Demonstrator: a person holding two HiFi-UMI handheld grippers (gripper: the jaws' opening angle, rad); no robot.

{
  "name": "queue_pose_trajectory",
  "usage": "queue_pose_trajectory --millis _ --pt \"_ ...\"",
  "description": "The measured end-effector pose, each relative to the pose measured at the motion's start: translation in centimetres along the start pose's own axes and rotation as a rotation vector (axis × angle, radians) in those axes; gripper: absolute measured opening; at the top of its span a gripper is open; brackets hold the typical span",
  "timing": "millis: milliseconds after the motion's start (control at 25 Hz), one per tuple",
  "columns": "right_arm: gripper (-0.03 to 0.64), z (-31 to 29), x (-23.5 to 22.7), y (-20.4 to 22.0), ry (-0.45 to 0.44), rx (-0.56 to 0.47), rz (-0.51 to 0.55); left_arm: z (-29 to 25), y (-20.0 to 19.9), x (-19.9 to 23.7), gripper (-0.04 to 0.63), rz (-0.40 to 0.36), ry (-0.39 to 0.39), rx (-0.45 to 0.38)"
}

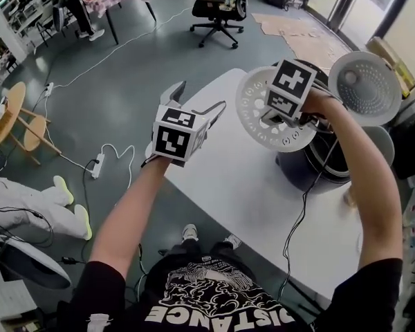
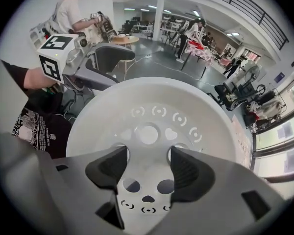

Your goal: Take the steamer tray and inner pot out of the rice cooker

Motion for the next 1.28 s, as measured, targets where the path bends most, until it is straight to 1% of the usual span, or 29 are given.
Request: queue_pose_trajectory --millis 200,360,560,680,840,1000,1280 --pt "0.291 -5.7 3.4 -5.9 -0.065 -0.009 0.031 3.9 3.5 6.8 0.44 0.022 -0.069 0.048" --pt "0.291 -12.3 5.8 -8.3 -0.12 -0.01 0.035 5.6 7.6 11.1 0.44 0.034 -0.119 0.08" --pt "0.291 -19.7 9.0 -10.9 -0.181 0.008 0.025 8.0 11.0 15.5 0.44 0.052 -0.154 0.127" --pt "0.291 -24.1 10.0 -11.5 -0.181 0.011 0.005 8.8 13.1 17.5 0.44 0.057 -0.168 0.145" --pt "0.293 -28.0 9.0 -12.2 -0.112 0.027 0.034 9.2 14.7 19.8 0.44 0.069 -0.183 0.171" --pt "0.293 -31.2 10.5 -11.5 -0.172 0.082 0.023 9.4 16.7 20.7 0.44 0.078 -0.182 0.193" --pt "0.296 -34.2 10.7 -11.7 -0.168 0.101 0.001 10.3 19.2 21.9 0.44 0.087 -0.192 0.218"
Point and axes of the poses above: the fingertips, and each gripper's own axes: z backward along the fingers, x to its left, y out of its underside, the point moved 2 cm from there along z, backward along the fingers, and after that the axes turned 9 degrees about -x, right-handed, at the moved point
